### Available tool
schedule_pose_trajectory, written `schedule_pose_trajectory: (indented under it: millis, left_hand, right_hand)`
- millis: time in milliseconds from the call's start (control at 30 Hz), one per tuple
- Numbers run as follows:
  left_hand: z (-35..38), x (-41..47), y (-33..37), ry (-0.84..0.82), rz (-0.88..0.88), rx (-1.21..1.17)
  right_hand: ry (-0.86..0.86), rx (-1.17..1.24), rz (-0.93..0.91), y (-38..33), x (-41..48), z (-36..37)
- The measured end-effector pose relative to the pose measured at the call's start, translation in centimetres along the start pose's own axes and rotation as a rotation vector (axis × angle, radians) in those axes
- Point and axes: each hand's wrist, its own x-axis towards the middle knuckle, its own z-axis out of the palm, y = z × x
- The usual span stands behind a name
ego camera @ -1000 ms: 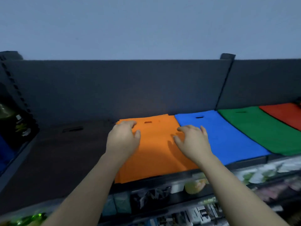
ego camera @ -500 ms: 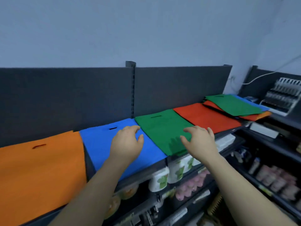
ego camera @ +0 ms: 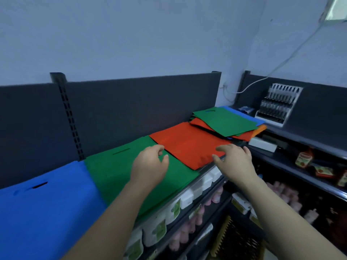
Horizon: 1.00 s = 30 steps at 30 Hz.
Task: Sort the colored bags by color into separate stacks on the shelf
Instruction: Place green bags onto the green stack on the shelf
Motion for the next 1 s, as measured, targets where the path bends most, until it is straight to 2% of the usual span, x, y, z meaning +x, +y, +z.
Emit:
schedule_pose_trajectory:
  millis: [300,500,867,1000]
  left_hand:
    - [6.7,9.1,3.6,-0.013,0.049,-0.087]
    - [12.2,14.1,5.8,-0.006,0.039,-0.055]
    - [25.1,23.4,11.5,-0.086,-0.205,-0.146]
    - [28.7,25.9,12.4,-0.099,-0.296,-0.178]
  right_hand:
    - [0.033,-0.017,0.084,5.9,9.0,1.6]
    - [0.017,-0.032,0.079,10.5,16.2,3.2]
    - [-0.142,-0.113,0.008,21.8,32.1,7.7]
    - [-0.282,-0.132,-0.008,24.2,35.9,9.0]
